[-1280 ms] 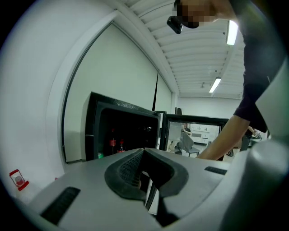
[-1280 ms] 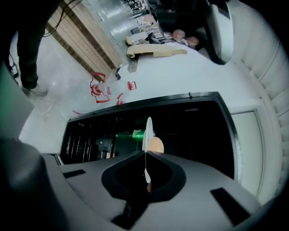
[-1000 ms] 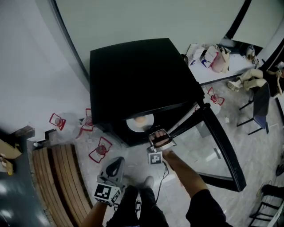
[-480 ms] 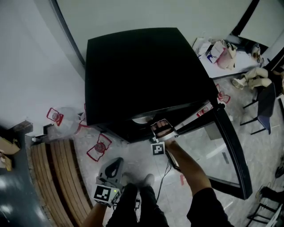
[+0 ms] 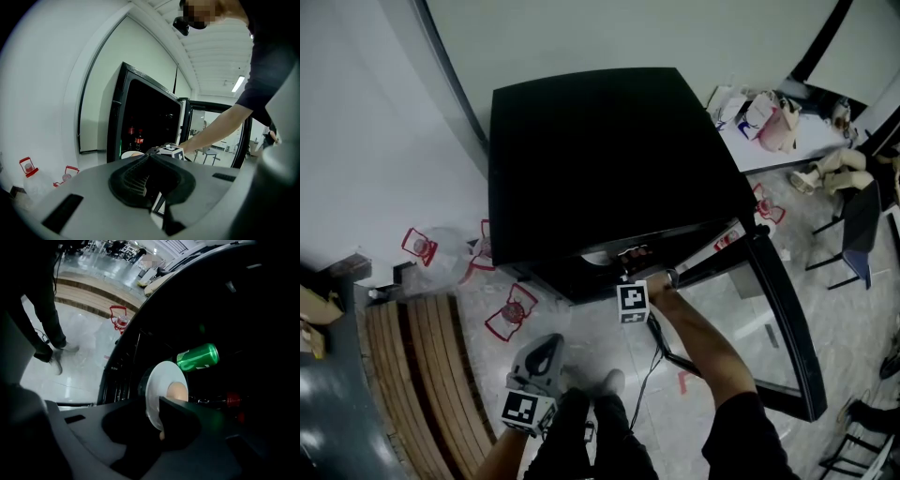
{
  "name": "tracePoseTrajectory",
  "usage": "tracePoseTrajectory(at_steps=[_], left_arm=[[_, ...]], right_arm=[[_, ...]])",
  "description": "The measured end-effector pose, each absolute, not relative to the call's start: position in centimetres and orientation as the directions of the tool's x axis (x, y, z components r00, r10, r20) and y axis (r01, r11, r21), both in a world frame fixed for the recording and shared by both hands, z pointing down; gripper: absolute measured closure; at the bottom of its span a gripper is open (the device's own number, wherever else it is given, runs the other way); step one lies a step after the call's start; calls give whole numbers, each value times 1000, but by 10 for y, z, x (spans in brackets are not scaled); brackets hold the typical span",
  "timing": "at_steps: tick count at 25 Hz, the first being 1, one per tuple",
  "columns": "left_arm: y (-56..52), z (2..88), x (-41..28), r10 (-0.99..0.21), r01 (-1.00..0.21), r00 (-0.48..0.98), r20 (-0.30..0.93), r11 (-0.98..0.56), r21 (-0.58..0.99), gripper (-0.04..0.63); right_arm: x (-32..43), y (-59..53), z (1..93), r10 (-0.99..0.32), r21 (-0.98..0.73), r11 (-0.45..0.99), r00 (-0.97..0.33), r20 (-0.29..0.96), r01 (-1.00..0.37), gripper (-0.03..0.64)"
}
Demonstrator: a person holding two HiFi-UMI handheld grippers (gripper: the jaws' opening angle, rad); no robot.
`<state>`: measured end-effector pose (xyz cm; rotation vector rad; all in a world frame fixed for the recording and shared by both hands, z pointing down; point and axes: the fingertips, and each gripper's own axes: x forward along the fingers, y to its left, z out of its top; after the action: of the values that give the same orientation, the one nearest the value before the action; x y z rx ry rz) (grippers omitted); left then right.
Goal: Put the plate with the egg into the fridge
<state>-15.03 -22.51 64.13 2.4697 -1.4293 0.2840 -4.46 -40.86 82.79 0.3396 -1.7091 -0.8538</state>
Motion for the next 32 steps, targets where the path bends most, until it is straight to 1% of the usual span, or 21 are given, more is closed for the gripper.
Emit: tracePoseTrajectory(at_steps=[2,5,9,11,14,16,17,19,22,26,27,30,32], left_arm=[[-225,640,-152,-820,-874,486,302,-465,142,586],[-224,637,-152,-825,-878,479,301,-457,145,586],[-223,634,-150,-821,-870,492,289,-471,145,586],[-222,630,-148,-816,-863,506,279,-485,145,586],[-219,617,-143,-809,-852,524,266,-502,149,586],[-215,607,-136,-800,-837,547,248,-528,141,586],[-213,602,-131,-792,-826,562,237,-548,130,586],[-209,590,-120,-777,-804,593,213,-587,97,586],[-197,570,-97,-746,-765,641,184,-640,71,586],[-168,552,-56,-683,-701,711,170,-708,89,586],[-161,548,-45,-670,-688,723,168,-719,94,586],[-140,544,-16,-639,-654,751,170,-755,49,586],[-126,544,2,-627,-639,759,177,-769,22,586]], right_arm=[[-42,-409,828,-597,661,722,-300,744,204,535],[-36,-410,818,-612,671,722,-296,733,169,526],[-31,-395,791,-647,683,730,-339,683,-17,526],[-31,-379,771,-656,653,742,-365,661,-150,526],[-28,-344,729,-696,536,716,-403,594,-448,526],[-23,-312,695,-736,374,651,-430,523,-661,526],[-19,-295,676,-761,282,606,-437,480,-744,526],[-13,-262,635,-811,126,517,-437,388,-847,526],[7,-213,584,-879,-1,404,-388,278,-915,526],[68,-143,547,-945,-81,253,-265,191,-964,518],[88,-124,543,-954,-91,219,-233,187,-971,508],[161,-63,543,-967,-89,113,-130,218,-990,439],[217,-22,549,-972,-69,24,-39,232,-997,417]])
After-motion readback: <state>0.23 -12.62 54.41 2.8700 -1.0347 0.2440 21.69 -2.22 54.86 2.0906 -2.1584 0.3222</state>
